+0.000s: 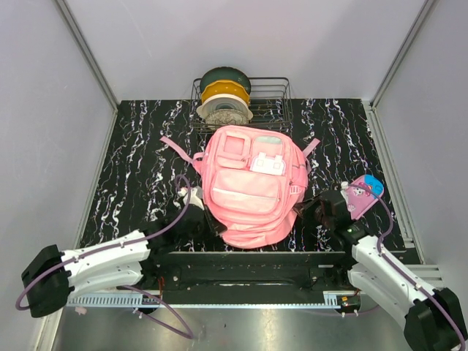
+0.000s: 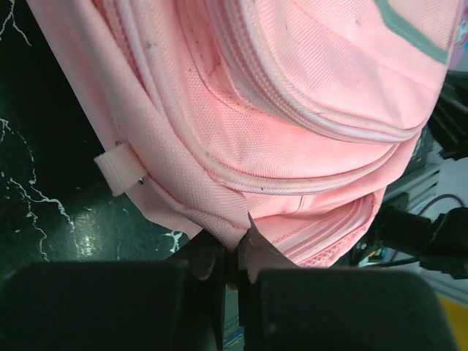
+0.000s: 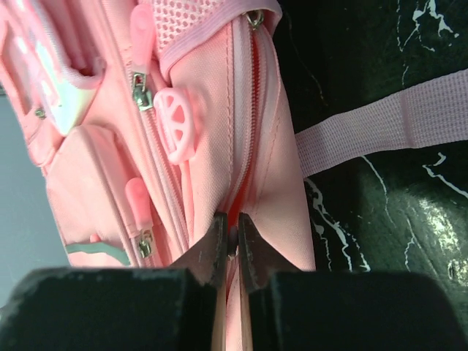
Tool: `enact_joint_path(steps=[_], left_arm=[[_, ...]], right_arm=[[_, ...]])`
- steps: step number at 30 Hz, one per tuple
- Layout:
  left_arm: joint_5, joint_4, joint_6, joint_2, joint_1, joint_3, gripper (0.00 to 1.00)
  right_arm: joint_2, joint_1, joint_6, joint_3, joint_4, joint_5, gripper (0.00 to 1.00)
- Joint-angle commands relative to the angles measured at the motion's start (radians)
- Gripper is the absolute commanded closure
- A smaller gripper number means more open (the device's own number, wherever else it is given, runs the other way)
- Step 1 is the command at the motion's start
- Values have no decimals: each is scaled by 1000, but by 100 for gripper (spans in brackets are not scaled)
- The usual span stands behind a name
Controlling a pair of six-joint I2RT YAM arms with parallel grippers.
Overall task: Pack the student bag
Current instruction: Zip the student bag at the center of the board.
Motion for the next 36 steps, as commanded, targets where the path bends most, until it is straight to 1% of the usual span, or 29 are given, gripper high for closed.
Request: enact_joint_path(steps=[1,3,4,8,9,10,13,21,23,24,26,29,36], left_arm=[[-97,55,28,-109,9,40,100],[-117,-13,38,-169,43,40,100],[-119,-72,47,-236,60,31,100],[-99,-214,78,-404,181,10,100],[-87,-240,89,-431,198,7,100],[-85,-305,95,-477,215,10,100],[-87,-387,103,-548,246,10,100],[-107,-502,126,-632,260,65,100],[-95,-521,135,-639,258,80,100],[-84,-525,144,-642,260,86,100],[-73,-528,150,-649,258,90,100],[-82,-557,141,-669,260,97,100],[-113,-600,140,-700,261,125,100]], right_arm=[[-85,2,50,-11,32,89,100],[-115,0,67,-25,22,113,100],[-121,0,70,-26,20,129,100],[-83,-1,95,-14,28,145,100],[-72,0,107,-14,37,145,100],[-61,-1,115,-16,63,145,100],[-41,-1,133,-23,121,151,100],[19,-12,112,7,161,225,100],[65,-18,93,17,164,222,100],[82,-23,87,20,214,222,100],[118,-27,70,26,236,228,100],[140,-50,52,37,250,242,100],[169,-96,41,44,287,220,100]])
